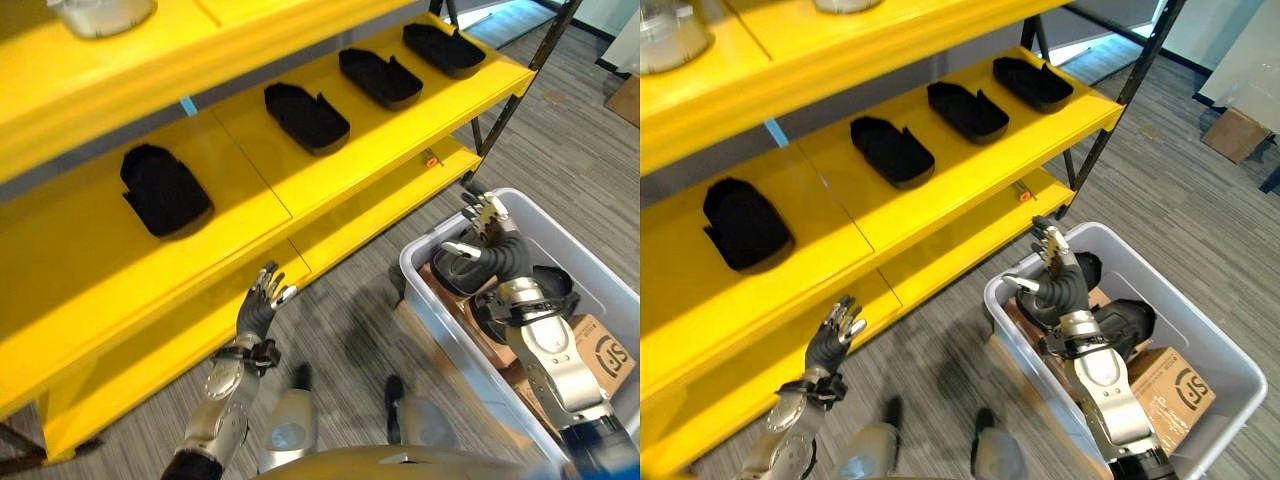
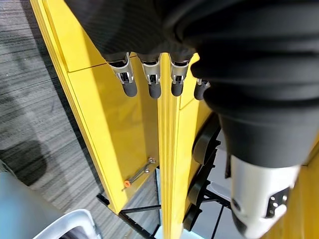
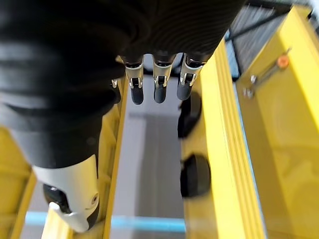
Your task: Move parts from the plastic box to the shelf.
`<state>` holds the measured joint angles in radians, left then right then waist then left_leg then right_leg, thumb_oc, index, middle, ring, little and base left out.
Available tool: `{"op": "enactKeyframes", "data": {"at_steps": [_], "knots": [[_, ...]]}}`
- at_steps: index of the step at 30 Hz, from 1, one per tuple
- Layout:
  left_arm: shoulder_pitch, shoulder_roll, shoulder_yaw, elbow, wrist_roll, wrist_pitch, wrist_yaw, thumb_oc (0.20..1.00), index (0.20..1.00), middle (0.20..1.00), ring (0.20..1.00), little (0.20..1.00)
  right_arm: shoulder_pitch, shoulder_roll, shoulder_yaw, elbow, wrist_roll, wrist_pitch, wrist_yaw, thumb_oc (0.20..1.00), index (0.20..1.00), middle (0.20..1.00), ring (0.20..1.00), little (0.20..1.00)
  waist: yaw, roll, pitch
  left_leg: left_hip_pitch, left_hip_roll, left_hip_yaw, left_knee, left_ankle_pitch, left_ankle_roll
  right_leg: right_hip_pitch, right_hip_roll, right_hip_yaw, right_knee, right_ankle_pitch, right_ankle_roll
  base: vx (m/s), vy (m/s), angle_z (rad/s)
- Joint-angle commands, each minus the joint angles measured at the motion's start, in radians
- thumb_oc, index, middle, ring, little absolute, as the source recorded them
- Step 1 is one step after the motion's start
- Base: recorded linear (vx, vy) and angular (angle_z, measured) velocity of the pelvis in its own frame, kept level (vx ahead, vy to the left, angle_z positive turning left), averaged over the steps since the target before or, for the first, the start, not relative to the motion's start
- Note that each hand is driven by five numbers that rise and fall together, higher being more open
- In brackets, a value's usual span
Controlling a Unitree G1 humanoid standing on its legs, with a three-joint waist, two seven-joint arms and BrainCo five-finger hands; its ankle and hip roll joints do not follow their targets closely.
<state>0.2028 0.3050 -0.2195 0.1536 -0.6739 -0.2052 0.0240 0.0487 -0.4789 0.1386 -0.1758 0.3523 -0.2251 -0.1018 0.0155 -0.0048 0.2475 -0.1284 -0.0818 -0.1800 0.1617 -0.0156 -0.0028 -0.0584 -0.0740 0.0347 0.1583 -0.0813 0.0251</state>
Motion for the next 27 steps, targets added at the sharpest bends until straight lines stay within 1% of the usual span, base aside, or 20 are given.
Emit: {"op": "enactKeyframes", "data": {"at_steps": [1, 2, 4, 8, 10, 11, 12, 14, 16, 17, 18, 19, 20, 21, 22, 23, 24, 25, 26, 27], "knots": [[0.000, 0.053, 0.025, -0.057, 0.058, -0.052, -0.021, 1.000, 1.000, 1.000, 1.000, 1.000, -0.023, 0.047, 0.028, -0.017, 0.012, -0.050, 0.015, 1.000, 1.000, 1.000, 1.000, 1.000, 0.002, -0.028, -0.052, -0.011, -0.072, -0.017, -0.015, 0.027, 0.021, 0.034, 0.127, -0.028, -0.102, 0.013, 0.019, 0.03, 0.073, -0.70], [0.007, 0.054, 0.025, -0.062, 0.059, -0.052, -0.018, 1.000, 1.000, 1.000, 1.000, 1.000, -0.028, 0.054, 0.042, -0.014, 0.010, -0.047, 0.019, 1.000, 1.000, 1.000, 1.000, 1.000, 0.005, -0.024, -0.059, -0.001, -0.083, -0.051, -0.036, 0.026, 0.031, 0.029, 0.135, -0.007, -0.111, 0.021, 0.022, 0.03, 0.064, -0.69], [-0.007, 0.040, 0.007, -0.046, 0.052, -0.053, -0.021, 1.000, 1.000, 1.000, 1.000, 1.000, -0.029, 0.078, 0.063, -0.006, 0.020, -0.036, 0.023, 1.000, 1.000, 1.000, 1.000, 1.000, -0.016, -0.028, -0.094, 0.044, -0.071, -0.020, -0.099, 0.031, 0.045, 0.042, 0.139, 0.032, -0.152, 0.052, 0.033, 0.06, 0.111, -0.75], [-0.006, 0.044, 0.002, -0.047, 0.058, -0.046, -0.021, 1.000, 1.000, 1.000, 1.000, 1.000, -0.003, 0.090, 0.058, -0.022, 0.032, -0.024, 0.033, 1.000, 1.000, 1.000, 1.000, 1.000, -0.027, -0.030, -0.123, 0.072, -0.052, 0.017, -0.143, 0.031, 0.050, 0.050, 0.130, 0.042, -0.170, 0.059, 0.043, 0.06, 0.089, -0.41], [0.000, 0.050, -0.003, -0.047, 0.059, -0.042, -0.023, 1.000, 1.000, 1.000, 1.000, 1.000, -0.007, 0.089, 0.067, -0.019, 0.031, -0.016, 0.038, 1.000, 1.000, 1.000, 1.000, 1.000, -0.031, -0.028, -0.123, 0.089, -0.057, 0.026, -0.151, 0.024, 0.063, 0.051, 0.133, 0.073, -0.157, 0.066, 0.049, 0.02, 0.109, -0.36], [0.000, 0.051, -0.002, -0.046, 0.058, -0.041, -0.027, 1.000, 1.000, 1.000, 1.000, 1.000, -0.001, 0.090, 0.066, -0.021, 0.030, -0.013, 0.041, 1.000, 1.000, 1.000, 1.000, 1.000, -0.036, -0.027, -0.123, 0.094, -0.052, 0.044, -0.152, 0.023, 0.062, 0.052, 0.134, 0.085, -0.148, 0.066, 0.052, 0.01, 0.143, -0.53], [-0.007, 0.056, -0.007, -0.044, 0.065, -0.037, -0.026, 1.000, 1.000, 1.000, 1.000, 1.000, 0.004, 0.093, 0.074, -0.026, 0.045, -0.008, 0.051, 1.000, 1.000, 1.000, 1.000, 1.000, -0.048, -0.026, -0.125, 0.101, -0.051, 0.060, -0.146, 0.012, 0.068, 0.049, 0.131, 0.095, -0.135, 0.062, 0.057, 0.02, 0.112, -0.43], [-0.007, 0.058, -0.006, -0.046, 0.068, -0.035, -0.024, 1.000, 1.000, 1.000, 1.000, 1.000, 0.003, 0.093, 0.078, -0.027, 0.040, -0.005, 0.052, 1.000, 1.000, 1.000, 1.000, 1.000, -0.050, -0.024, -0.123, 0.106, -0.051, 0.066, -0.147, 0.006, 0.074, 0.042, 0.134, 0.106, -0.123, 0.062, 0.059, 0.01, 0.087, -0.26], [-0.007, 0.063, -0.001, -0.049, 0.074, -0.035, -0.018, 1.000, 1.000, 1.000, 1.000, 1.000, -0.009, 0.098, 0.088, -0.019, 0.032, 0.000, 0.050, 1.000, 1.000, 1.000, 1.000, 1.000, -0.052, -0.018, -0.111, 0.109, -0.042, 0.102, -0.146, -0.002, 0.084, 0.008, 0.140, 0.125, -0.067, 0.057, 0.071, -0.03, 0.096, -0.43], [-0.008, 0.067, 0.005, -0.055, 0.076, -0.036, -0.008, 1.000, 1.000, 1.000, 1.000, 1.000, -0.028, 0.103, 0.100, -0.015, 0.021, 0.002, 0.047, 1.000, 1.000, 1.000, 1.000, 1.000, -0.045, -0.015, -0.100, 0.113, -0.034, 0.127, -0.144, -0.008, 0.087, -0.012, 0.133, 0.097, -0.033, 0.049, 0.080, -0.06, 0.069, -0.65], [-0.010, 0.072, 0.016, -0.062, 0.075, -0.038, 0.003, 1.000, 1.000, 1.000, 1.000, 1.000, -0.050, 0.110, 0.111, -0.004, 0.014, 0.003, 0.043, 1.000, 1.000, 1.000, 1.000, 1.000, -0.030, -0.009, -0.091, 0.115, -0.020, 0.155, -0.148, -0.013, 0.085, -0.032, 0.107, 0.028, -0.010, 0.043, 0.088, -0.07, 0.043, -1.06], [-0.005, 0.077, 0.035, -0.074, 0.081, -0.041, 0.021, 1.000, 1.000, 1.000, 1.000, 1.000, -0.075, 0.123, 0.126, 0.008, 0.000, 0.005, 0.035, 1.000, 1.000, 1.000, 1.000, 1.000, 0.002, 0.002, -0.081, 0.115, 0.005, 0.196, -0.149, -0.018, 0.076, -0.049, 0.038, -0.134, 0.016, 0.025, 0.095, -0.07, 0.010, -1.51], [0.004, 0.079, 0.050, -0.077, 0.083, -0.039, 0.023, 1.000, 1.000, 1.000, 1.000, 1.000, -0.081, 0.129, 0.130, 0.012, 0.002, 0.005, 0.033, 1.000, 1.000, 1.000, 1.000, 1.000, 0.011, 0.009, -0.081, 0.117, 0.022, 0.220, -0.154, -0.019, 0.068, -0.035, -0.025, -0.257, 0.013, 0.017, 0.088, -0.04, 0.018, -2.27], [0.020, 0.075, 0.061, -0.072, 0.076, -0.034, 0.016, 1.000, 1.000, 1.000, 1.000, 1.000, -0.102, 0.130, 0.145, 0.026, -0.005, 0.014, 0.036, 1.000, 1.000, 1.000, 1.000, 1.000, 0.019, 0.017, -0.081, 0.141, 0.046, 0.274, -0.169, -0.032, 0.065, -0.030, -0.102, -0.381, 0.034, 0.035, 0.086, 0.00, 0.016, -1.79], [0.022, 0.072, 0.064, -0.068, 0.074, -0.029, 0.010, 1.000, 1.000, 1.000, 1.000, 1.000, -0.115, 0.128, 0.147, 0.034, -0.007, 0.019, 0.038, 1.000, 1.000, 1.000, 1.000, 1.000, 0.022, 0.018, -0.079, 0.155, 0.051, 0.295, -0.174, -0.041, 0.069, -0.030, -0.128, -0.400, 0.040, 0.045, 0.092, 0.04, 0.031, -1.51], [0.021, 0.069, 0.064, -0.060, 0.067, -0.025, 0.004, 1.000, 1.000, 1.000, 1.000, 1.000, -0.123, 0.130, 0.149, 0.042, -0.007, 0.023, 0.039, 1.000, 1.000, 1.000, 1.000, 1.000, 0.022, 0.016, -0.082, 0.165, 0.049, 0.306, -0.179, -0.044, 0.071, -0.028, -0.139, -0.398, 0.033, 0.060, 0.097, 0.11, -0.010, -0.85], [0.020, 0.067, 0.066, -0.056, 0.064, -0.023, 0.002, 1.000, 1.000, 1.000, 1.000, 1.000, -0.129, 0.131, 0.150, 0.048, -0.007, 0.025, 0.038, 1.000, 1.000, 1.000, 1.000, 1.000, 0.021, 0.015, -0.087, 0.179, 0.050, 0.307, -0.184, -0.060, 0.068, -0.027, -0.154, -0.395, 0.024, 0.068, 0.113, 0.14, -0.099, -1.02], [0.011, 0.063, 0.074, -0.054, 0.060, -0.018, 0.003, 1.000, 1.000, 1.000, 1.000, 1.000, -0.154, 0.135, 0.160, 0.059, -0.028, 0.030, 0.026, 1.000, 1.000, 1.000, 1.000, 1.000, 0.029, 0.018, -0.086, 0.190, 0.072, 0.349, -0.176, -0.083, 0.060, -0.038, -0.223, -0.444, -0.022, 0.129, 0.143, 0.12, -0.104, -0.66], [0.011, 0.063, 0.074, -0.054, 0.060, -0.018, 0.003, 1.000, 1.000, 1.000, 1.000, 1.000, -0.155, 0.135, 0.161, 0.060, -0.029, 0.030, 0.026, 1.000, 1.000, 1.000, 1.000, 1.000, 0.029, 0.019, -0.085, 0.191, 0.072, 0.351, -0.175, -0.086, 0.061, -0.036, -0.222, -0.443, -0.023, 0.131, 0.144, 0.10, -0.142, -0.59], [0.011, 0.059, 0.086, -0.055, 0.060, -0.021, 0.009, 1.000, 1.000, 1.000, 1.000, 1.000, -0.172, 0.139, 0.165, 0.066, -0.040, 0.035, 0.025, 1.000, 1.000, 1.000, 1.000, 1.000, 0.033, 0.013, -0.083, 0.202, 0.084, 0.381, -0.168, -0.098, 0.054, -0.030, -0.255, -0.490, -0.071, 0.181, 0.161, 0.06, -0.056, -0.45]]}}
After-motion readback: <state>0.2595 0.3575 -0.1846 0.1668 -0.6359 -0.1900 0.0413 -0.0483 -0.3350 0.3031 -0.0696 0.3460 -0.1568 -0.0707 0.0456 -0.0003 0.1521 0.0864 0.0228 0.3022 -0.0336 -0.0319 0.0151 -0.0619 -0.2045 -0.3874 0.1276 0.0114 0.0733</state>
